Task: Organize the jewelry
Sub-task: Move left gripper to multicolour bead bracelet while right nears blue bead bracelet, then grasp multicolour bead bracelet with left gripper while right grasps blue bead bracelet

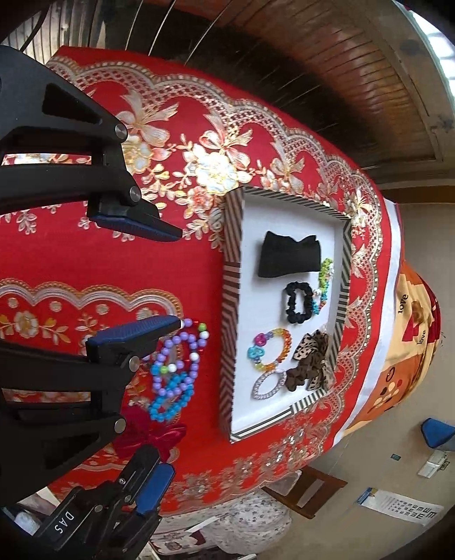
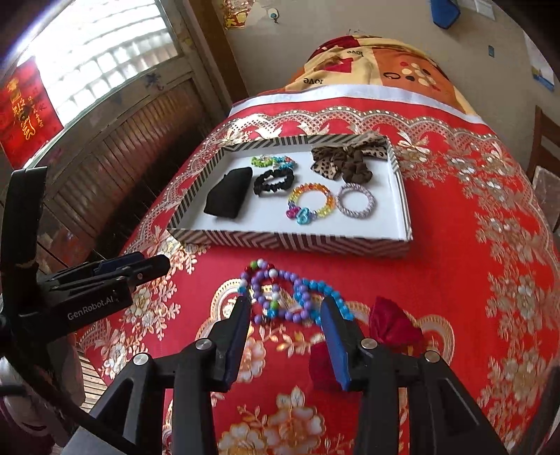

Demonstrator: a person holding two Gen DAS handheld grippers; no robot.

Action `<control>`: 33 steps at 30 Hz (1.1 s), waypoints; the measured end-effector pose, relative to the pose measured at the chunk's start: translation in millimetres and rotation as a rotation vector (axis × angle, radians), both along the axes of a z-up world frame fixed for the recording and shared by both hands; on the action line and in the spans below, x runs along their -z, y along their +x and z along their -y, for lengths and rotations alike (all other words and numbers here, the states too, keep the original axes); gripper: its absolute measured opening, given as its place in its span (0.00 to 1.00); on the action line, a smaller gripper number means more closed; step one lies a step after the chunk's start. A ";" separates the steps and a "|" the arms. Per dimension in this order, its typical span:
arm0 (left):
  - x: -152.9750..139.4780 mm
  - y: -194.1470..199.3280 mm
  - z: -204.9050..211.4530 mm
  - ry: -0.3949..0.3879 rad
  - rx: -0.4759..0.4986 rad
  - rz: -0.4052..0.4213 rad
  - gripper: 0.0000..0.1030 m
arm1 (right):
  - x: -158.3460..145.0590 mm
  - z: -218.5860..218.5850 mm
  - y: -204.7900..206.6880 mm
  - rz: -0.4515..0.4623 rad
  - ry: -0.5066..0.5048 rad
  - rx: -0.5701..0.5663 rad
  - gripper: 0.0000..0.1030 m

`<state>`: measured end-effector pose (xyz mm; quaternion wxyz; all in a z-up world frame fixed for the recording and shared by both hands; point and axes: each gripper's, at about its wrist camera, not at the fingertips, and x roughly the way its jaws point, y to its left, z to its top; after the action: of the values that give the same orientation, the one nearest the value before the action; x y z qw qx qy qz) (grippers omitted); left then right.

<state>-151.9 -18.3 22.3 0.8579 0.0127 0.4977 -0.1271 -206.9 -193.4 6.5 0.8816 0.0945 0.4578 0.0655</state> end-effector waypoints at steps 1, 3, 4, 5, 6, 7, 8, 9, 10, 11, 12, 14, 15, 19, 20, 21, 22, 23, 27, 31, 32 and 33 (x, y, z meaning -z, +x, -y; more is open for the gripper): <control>1.2 -1.2 -0.7 -0.003 0.002 -0.007 0.42 | 0.7 0.8 -3.1 -0.002 0.000 0.004 0.39; 4.5 -3.0 -2.5 -0.009 0.004 -0.021 0.42 | 2.4 2.9 -9.7 -0.006 -0.003 0.014 0.39; 6.4 -3.4 -3.5 -0.013 0.003 -0.028 0.42 | 4.0 4.5 -13.4 -0.009 -0.002 0.021 0.39; 9.8 -3.2 -5.2 -0.021 0.001 -0.042 0.42 | 5.3 6.1 -14.9 -0.013 -0.001 0.025 0.39; 12.2 -3.1 -6.3 -0.026 -0.001 -0.053 0.42 | 6.8 7.3 -16.5 -0.017 -0.001 0.029 0.39; 16.5 -2.1 -7.9 -0.038 -0.002 -0.073 0.42 | 8.5 8.1 -17.8 -0.022 -0.001 0.031 0.39; 18.9 -2.3 -8.3 -0.044 -0.003 -0.083 0.42 | 10.5 8.7 -19.5 -0.025 -0.002 0.033 0.39; 22.0 -1.6 -8.9 -0.049 -0.005 -0.095 0.42 | 11.9 9.1 -20.0 -0.026 -0.002 0.032 0.39; 25.6 -0.8 -9.1 -0.055 -0.004 -0.109 0.42 | 13.5 9.1 -20.5 -0.026 -0.002 0.029 0.39; 27.7 -0.1 -8.9 -0.060 -0.003 -0.117 0.42 | 15.7 8.9 -20.1 -0.028 -0.007 0.026 0.39; 30.6 0.7 -8.2 -0.064 0.001 -0.128 0.42 | 17.9 8.6 -18.9 -0.032 -0.012 0.023 0.39; 34.6 2.0 -7.0 -0.066 0.003 -0.143 0.42 | 20.9 8.1 -16.5 -0.036 -0.014 0.018 0.39; 36.9 3.4 -5.7 -0.070 0.005 -0.153 0.42 | 23.3 8.3 -14.6 -0.039 -0.011 0.017 0.39; 43.5 10.7 1.6 -0.094 0.017 -0.180 0.42 | 28.5 11.9 -8.3 -0.049 -0.010 0.029 0.39; 44.8 12.8 3.7 -0.098 0.021 -0.185 0.42 | 30.2 13.2 -6.4 -0.054 -0.015 0.031 0.39; 46.0 15.2 6.6 -0.104 0.026 -0.191 0.42 | 31.3 14.0 -4.7 -0.058 -0.020 0.031 0.39; 47.7 18.0 10.2 -0.108 0.030 -0.195 0.42 | 33.0 15.8 -2.3 -0.063 -0.026 0.032 0.39; 49.5 21.0 14.1 -0.106 0.032 -0.199 0.42 | 34.0 17.3 -0.6 -0.066 -0.029 0.033 0.39; 57.3 31.8 29.5 -0.086 0.039 -0.208 0.42 | 39.0 22.1 7.2 -0.072 -0.043 0.031 0.39; 65.6 37.8 43.2 -0.036 0.052 -0.211 0.42 | 45.4 26.5 17.9 -0.082 -0.081 0.017 0.39; 68.0 38.7 45.9 -0.020 0.055 -0.213 0.42 | 48.0 27.4 21.7 -0.089 -0.102 0.011 0.39; 69.7 39.5 47.2 -0.007 0.058 -0.214 0.42 | 49.6 28.0 23.7 -0.091 -0.112 0.008 0.39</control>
<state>-112.4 -65.5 -47.4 0.7958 0.0102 0.5855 -0.1542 -183.2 -221.4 -43.2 0.8640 0.0498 0.5000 0.0319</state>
